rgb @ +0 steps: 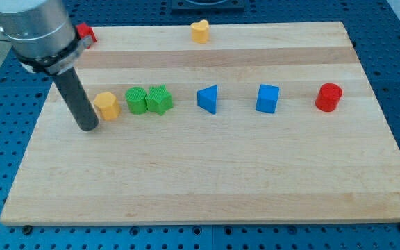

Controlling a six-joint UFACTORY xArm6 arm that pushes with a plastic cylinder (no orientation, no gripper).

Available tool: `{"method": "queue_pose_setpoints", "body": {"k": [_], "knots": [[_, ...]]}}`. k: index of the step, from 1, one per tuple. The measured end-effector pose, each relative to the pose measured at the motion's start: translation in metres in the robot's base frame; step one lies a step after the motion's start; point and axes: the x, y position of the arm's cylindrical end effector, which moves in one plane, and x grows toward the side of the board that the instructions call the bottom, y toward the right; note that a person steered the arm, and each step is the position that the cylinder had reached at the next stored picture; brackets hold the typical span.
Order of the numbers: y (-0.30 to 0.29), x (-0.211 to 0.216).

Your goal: Move arm away from the yellow hexagon

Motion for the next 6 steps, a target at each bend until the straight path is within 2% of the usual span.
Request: {"method": "queue_pose_setpoints", "body": {"k": [3, 4, 5, 6], "knots": [[0.004, -0.025], [-0.041, -0.035], [-0.027, -0.116], [0.058, -0.192]]}}
